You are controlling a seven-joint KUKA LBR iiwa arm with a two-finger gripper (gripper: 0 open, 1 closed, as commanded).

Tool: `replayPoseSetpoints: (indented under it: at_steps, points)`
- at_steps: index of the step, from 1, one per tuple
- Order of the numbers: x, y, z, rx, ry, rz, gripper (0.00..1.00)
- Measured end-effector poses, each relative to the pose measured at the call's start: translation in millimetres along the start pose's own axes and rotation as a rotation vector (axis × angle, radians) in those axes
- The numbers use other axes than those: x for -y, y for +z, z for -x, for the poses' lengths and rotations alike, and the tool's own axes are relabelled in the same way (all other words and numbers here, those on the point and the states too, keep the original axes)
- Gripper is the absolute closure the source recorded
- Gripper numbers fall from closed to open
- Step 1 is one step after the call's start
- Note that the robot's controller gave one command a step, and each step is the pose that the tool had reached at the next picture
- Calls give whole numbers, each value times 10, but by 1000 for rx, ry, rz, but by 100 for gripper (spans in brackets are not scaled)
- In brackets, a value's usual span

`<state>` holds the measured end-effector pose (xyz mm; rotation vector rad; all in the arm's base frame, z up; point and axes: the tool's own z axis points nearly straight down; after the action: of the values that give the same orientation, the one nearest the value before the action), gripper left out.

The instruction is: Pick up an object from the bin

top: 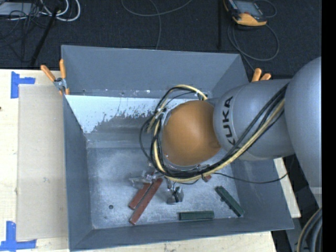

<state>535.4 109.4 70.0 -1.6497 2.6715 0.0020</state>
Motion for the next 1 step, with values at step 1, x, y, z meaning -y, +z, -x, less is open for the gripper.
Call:
replayPoseSetpoints:
  at_steps: [1]
  points:
    - [-32,5,592,0,-427,2,0]
